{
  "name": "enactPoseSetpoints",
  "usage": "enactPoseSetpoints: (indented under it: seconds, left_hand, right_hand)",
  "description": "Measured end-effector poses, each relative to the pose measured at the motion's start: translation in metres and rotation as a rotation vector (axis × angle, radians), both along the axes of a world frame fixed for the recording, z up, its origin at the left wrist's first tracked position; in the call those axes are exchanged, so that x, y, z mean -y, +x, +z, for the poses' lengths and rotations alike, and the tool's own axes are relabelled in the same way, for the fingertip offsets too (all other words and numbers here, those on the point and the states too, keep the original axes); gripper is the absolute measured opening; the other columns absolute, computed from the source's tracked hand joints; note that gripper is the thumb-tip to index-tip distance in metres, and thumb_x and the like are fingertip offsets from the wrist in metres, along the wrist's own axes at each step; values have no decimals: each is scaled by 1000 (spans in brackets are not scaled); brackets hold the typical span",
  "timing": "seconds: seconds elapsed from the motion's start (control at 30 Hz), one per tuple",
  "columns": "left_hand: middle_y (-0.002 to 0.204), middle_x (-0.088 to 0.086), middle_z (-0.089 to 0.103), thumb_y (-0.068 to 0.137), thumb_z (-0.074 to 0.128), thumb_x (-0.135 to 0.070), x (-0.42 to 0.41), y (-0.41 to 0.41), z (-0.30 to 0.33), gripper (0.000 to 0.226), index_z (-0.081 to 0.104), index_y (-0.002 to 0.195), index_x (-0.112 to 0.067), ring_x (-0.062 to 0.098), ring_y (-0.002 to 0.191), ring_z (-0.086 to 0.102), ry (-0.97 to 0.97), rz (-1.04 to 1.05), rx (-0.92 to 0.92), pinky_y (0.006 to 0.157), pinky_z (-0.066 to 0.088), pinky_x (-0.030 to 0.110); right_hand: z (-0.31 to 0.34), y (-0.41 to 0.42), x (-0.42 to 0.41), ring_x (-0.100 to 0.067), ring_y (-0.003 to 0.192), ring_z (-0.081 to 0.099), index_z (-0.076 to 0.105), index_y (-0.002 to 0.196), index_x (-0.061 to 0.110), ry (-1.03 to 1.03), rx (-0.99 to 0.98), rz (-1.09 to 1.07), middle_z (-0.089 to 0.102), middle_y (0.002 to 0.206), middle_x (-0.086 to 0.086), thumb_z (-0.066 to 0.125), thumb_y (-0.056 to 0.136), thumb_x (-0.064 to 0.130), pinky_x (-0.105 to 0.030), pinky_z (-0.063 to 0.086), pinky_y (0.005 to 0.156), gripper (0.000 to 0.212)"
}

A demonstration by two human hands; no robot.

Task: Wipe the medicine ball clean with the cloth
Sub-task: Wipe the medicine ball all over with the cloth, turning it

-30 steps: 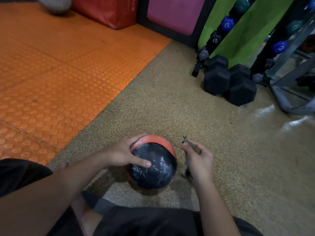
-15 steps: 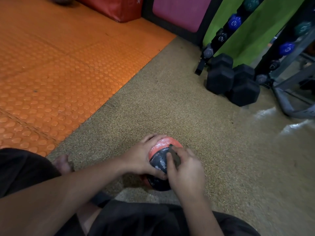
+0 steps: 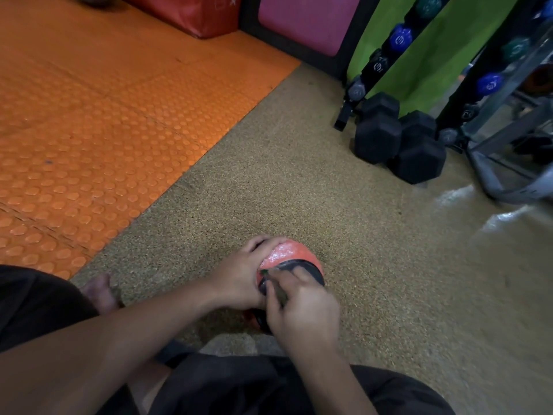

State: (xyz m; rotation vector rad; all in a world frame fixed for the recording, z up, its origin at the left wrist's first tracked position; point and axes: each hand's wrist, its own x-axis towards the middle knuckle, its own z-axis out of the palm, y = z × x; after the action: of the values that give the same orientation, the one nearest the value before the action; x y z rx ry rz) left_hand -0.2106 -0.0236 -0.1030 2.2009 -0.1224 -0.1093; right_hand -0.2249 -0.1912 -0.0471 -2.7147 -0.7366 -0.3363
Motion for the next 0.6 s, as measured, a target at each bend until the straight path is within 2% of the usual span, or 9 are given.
enactPoseSetpoints:
  seconds: [0.1,0.17,0.23,0.3,0.33,0.43,0.5,0.6]
  left_hand:
    - [164,-25,13,44,84,-84,0,-3,7,130,13,152,-66,25,149,37,52,4,-44,120,38,49]
    - [163,-27,10,40,81,-90,3,-2,9,133,12,151,-67,28,150,33,83,13,-69,121,37,53]
    - [163,-25,11,44,82,-83,4,-1,7,130,11,151,-67,30,149,36,85,4,-51,120,38,52]
    - [163,-21,14,53,81,-68,2,-2,3,120,11,150,-67,31,146,40,76,-4,-26,118,40,49]
    - [163,-21,14,53,81,-68,2,-3,1,119,11,150,-68,31,146,40,74,-8,-18,118,40,49]
    - [164,-26,9,40,78,-90,6,-5,7,131,10,149,-71,31,150,35,91,10,-38,119,39,53]
    - [164,-27,8,39,77,-90,8,-4,10,131,9,149,-70,31,149,36,100,20,-57,118,40,53]
    - [163,-24,10,51,80,-70,6,-4,5,123,9,151,-70,35,144,42,107,-7,-28,113,44,53]
  right_hand:
    - [2,27,24,-20,69,68,78,104,34,143,-9,-192,73,94,7,65,90,41,-30,51,57,20]
    - [2,36,32,-23,70,70,80,100,27,233,11,-287,75,91,3,73,89,31,-28,48,59,14]
    - [1,25,21,-22,67,69,79,100,27,148,25,-172,74,91,3,71,88,32,-29,50,55,16]
    - [0,5,7,-22,67,67,76,101,30,50,9,9,71,93,6,61,89,41,-34,54,52,22]
    - [1,5,8,-21,68,67,75,102,31,45,-11,36,71,94,7,58,89,44,-36,54,53,25]
    - [4,31,26,-21,71,69,79,101,32,156,4,-174,73,92,7,63,90,42,-29,50,57,22]
    - [4,32,27,-23,69,70,79,98,28,187,28,-250,74,91,6,67,89,35,-27,48,58,17]
    - [2,6,8,-20,65,66,76,95,29,48,23,-23,71,87,6,58,87,41,-32,50,53,23]
